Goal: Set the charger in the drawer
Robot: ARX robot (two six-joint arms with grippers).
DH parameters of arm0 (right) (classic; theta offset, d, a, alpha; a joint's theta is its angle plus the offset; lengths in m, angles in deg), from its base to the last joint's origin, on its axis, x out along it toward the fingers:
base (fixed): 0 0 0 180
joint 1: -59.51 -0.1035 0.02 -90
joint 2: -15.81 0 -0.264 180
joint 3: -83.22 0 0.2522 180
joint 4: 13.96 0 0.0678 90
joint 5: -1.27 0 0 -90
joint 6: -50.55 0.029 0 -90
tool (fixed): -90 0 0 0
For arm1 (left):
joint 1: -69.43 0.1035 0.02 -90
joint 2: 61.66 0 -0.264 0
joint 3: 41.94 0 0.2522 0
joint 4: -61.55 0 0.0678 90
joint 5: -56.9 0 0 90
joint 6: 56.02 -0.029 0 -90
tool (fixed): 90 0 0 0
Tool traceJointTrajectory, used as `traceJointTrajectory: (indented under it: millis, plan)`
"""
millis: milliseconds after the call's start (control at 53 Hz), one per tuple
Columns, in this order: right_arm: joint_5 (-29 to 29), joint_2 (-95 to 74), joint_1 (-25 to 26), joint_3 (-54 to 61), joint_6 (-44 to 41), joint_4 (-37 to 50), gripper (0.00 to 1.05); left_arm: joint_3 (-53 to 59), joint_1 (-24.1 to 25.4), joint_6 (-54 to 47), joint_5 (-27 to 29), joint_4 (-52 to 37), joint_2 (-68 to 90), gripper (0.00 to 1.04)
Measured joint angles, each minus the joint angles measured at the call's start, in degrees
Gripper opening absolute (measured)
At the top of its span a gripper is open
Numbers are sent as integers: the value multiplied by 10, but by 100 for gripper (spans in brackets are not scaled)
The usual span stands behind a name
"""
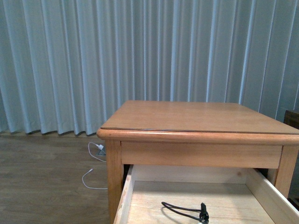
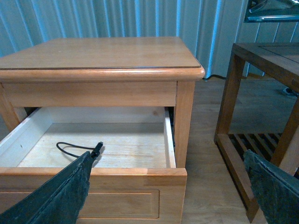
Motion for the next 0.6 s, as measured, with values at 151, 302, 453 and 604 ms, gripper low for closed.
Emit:
traceJointTrajectory:
  millis: [151, 302, 453, 604]
  plan:
    - [0, 0, 0, 0, 0, 0, 97, 27, 0, -3, 0, -9, -18, 4]
    - [0, 0, 0, 0, 0, 0, 97, 48, 0, -3, 0, -15, -33, 4]
    - [0, 0, 0, 0, 0, 0, 97, 64, 0, -3, 0, -19, -45, 4]
    - [0, 0, 0, 0, 0, 0, 97, 74, 0, -3, 0, -21, -54, 4]
